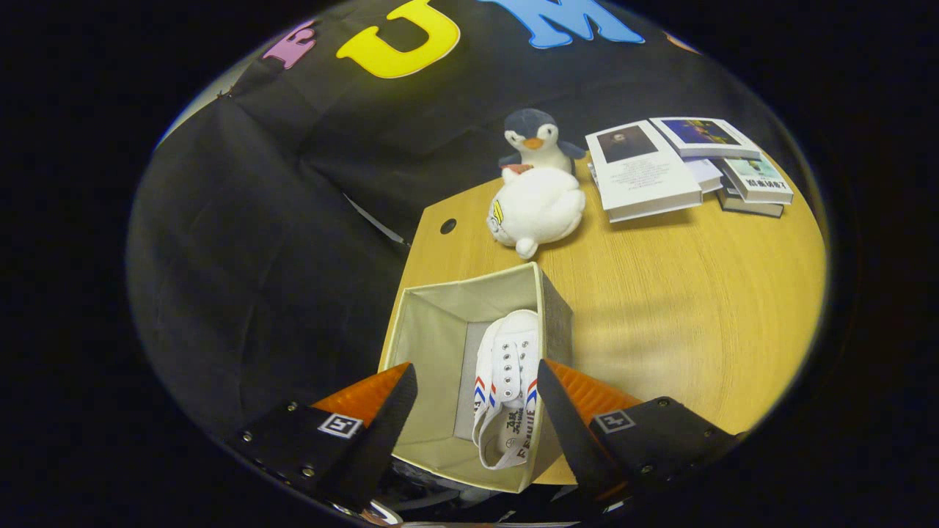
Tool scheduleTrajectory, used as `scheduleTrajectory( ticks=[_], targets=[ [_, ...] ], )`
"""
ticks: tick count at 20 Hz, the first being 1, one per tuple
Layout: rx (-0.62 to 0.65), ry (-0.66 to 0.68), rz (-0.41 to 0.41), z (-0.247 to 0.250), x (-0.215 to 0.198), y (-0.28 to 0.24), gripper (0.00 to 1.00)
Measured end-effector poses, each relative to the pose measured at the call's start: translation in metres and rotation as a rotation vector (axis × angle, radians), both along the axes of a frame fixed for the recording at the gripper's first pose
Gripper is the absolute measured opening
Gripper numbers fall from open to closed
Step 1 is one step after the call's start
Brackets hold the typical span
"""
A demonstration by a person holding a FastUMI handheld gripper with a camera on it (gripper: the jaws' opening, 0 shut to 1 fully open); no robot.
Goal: Open the storage box then place both shoes into the box .Put the left shoe in first, then the right shoe, with the right side of both shoes facing outward in a uniform manner.
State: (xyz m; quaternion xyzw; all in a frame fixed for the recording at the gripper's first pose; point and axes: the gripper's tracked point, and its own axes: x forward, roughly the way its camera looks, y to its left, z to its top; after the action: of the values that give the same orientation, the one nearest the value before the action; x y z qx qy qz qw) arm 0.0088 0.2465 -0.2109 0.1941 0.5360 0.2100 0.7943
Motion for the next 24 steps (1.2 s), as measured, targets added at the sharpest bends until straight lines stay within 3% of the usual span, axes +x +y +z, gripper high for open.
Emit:
scheduleTrajectory(
  ticks=[5, 11, 21, 24],
  targets=[
    [-0.026, -0.169, 0.012, 0.032, 0.005, -0.036, 0.98],
    [-0.064, -0.353, -0.044, 0.075, 0.012, -0.099, 0.98],
    [-0.261, -0.617, -0.193, 0.122, 0.017, -0.229, 0.98],
    [-0.379, -0.723, -0.224, 0.127, 0.016, -0.269, 0.97]
  ],
)
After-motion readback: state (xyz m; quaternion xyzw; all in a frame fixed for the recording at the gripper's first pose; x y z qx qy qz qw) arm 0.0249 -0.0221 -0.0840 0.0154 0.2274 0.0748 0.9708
